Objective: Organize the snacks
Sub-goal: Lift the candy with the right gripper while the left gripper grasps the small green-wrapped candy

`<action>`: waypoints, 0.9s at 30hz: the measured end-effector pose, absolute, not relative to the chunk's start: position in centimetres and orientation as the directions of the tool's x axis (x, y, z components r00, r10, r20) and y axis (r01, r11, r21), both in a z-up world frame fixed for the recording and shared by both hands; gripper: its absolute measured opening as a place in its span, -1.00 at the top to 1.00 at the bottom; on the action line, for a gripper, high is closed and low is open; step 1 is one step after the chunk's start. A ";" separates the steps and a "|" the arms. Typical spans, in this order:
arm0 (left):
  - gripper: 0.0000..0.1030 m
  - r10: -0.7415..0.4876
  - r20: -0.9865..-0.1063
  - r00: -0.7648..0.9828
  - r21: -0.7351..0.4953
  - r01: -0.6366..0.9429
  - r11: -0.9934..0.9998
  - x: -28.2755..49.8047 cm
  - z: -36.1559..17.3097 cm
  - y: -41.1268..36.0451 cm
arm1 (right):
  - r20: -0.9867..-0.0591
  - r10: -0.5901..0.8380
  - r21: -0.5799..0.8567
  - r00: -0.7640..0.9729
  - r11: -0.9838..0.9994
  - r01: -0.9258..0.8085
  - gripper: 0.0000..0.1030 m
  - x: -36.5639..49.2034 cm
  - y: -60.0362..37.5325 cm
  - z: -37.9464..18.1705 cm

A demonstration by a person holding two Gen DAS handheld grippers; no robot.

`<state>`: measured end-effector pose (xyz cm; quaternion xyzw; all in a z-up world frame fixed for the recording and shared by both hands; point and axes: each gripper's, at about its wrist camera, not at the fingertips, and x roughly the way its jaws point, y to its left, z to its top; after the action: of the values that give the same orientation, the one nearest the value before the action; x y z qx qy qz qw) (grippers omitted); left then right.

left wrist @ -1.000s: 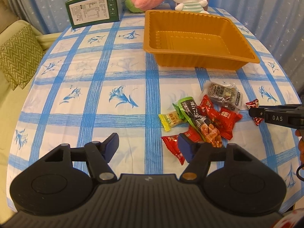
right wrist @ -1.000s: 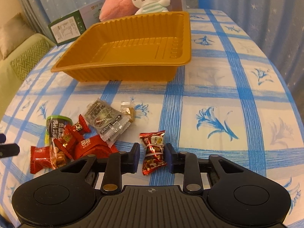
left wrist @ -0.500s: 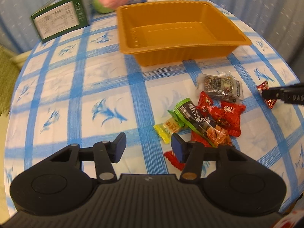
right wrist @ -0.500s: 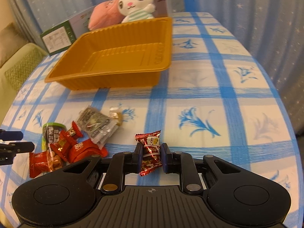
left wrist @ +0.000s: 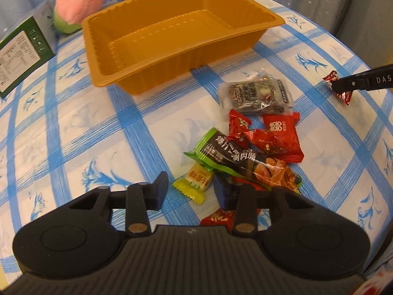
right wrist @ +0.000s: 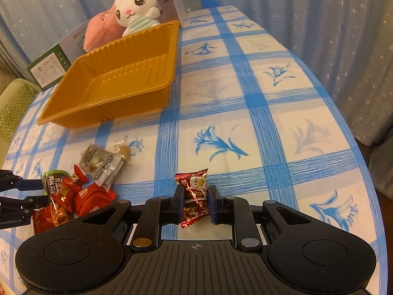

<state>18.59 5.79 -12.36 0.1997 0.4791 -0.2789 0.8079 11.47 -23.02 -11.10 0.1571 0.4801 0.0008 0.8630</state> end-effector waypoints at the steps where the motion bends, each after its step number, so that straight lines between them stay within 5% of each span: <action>1: 0.39 -0.264 -0.886 0.381 0.050 0.644 0.763 18.6 -12.4 5.7 | -0.829 0.151 0.272 0.539 0.950 0.151 0.61 11.5 -23.0 -11.1; 5: 0.62 -0.288 -0.886 0.364 0.021 0.651 0.758 18.8 -12.6 5.6 | -0.830 0.150 0.269 0.537 0.951 0.151 0.61 11.6 -22.9 -11.1; 24: 0.68 -0.325 -0.822 0.467 -0.056 0.502 0.863 18.3 -8.2 7.8 | -0.797 0.218 0.298 0.563 0.953 0.053 0.61 13.8 -21.0 -9.3; 25: 0.95 -0.331 -0.813 0.480 -0.063 0.493 0.868 18.5 -7.6 7.8 | -0.791 0.224 0.302 0.570 0.952 0.044 0.61 14.0 -20.9 -9.0; 27: 1.00 -0.335 -0.798 0.501 -0.067 0.478 0.876 19.0 -6.4 7.8 | -0.780 0.236 0.308 0.580 0.951 0.026 0.61 14.4 -20.7 -8.4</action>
<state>19.00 7.76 -6.43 0.0813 0.4403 -0.2356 0.8625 14.45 -20.68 -8.35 0.1446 0.4543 0.0599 0.8770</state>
